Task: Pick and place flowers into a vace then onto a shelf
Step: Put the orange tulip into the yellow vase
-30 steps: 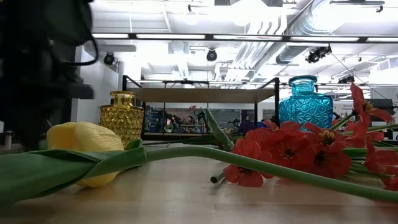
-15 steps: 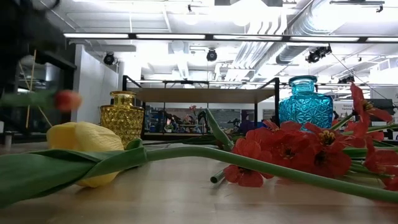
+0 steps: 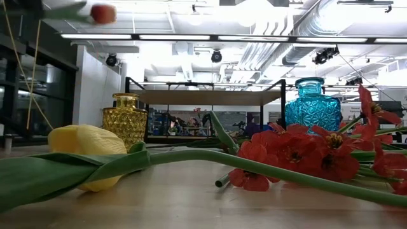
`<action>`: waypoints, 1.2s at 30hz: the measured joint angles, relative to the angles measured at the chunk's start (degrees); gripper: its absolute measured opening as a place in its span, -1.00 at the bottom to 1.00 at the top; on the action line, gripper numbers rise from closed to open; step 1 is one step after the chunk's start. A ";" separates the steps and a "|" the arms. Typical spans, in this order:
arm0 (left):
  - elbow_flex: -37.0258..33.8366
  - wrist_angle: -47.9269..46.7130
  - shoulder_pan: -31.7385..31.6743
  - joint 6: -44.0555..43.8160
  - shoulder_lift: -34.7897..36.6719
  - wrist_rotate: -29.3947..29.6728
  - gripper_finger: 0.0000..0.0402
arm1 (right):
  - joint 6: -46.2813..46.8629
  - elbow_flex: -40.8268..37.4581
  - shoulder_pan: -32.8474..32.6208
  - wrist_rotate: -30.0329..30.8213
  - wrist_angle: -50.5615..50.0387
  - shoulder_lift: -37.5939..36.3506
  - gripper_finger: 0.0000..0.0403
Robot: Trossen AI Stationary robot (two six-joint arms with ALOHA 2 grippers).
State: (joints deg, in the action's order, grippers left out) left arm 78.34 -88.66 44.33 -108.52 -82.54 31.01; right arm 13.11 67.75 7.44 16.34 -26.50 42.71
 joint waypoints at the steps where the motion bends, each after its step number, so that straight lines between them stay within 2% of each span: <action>1: 0.50 0.04 0.52 0.85 0.00 2.52 -0.86 | 0.27 0.00 0.02 0.00 0.55 0.23 0.90; 9: 1.58 0.20 1.07 8.05 0.02 22.23 -0.86 | 1.89 0.00 0.01 -0.02 1.51 2.81 0.90; 17: 1.58 -0.09 1.05 13.51 0.02 48.23 -0.86 | 1.89 0.00 0.01 -0.02 1.51 3.82 0.90; 19: 1.58 -0.14 0.82 14.40 0.02 53.25 -0.86 | 1.89 0.00 0.02 -0.04 1.49 3.86 0.90; 27: -0.77 0.67 -5.57 17.19 0.00 58.72 -0.86 | 1.70 0.00 0.01 -0.03 1.51 3.82 0.90; 36: -8.20 8.32 -12.25 16.12 -0.07 59.16 -0.86 | 0.82 0.00 0.02 -0.39 1.51 3.77 0.90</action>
State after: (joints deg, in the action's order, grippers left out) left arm 70.14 -80.34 32.08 -92.39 -82.61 90.17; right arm 13.93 67.75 7.46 15.94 -24.99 46.48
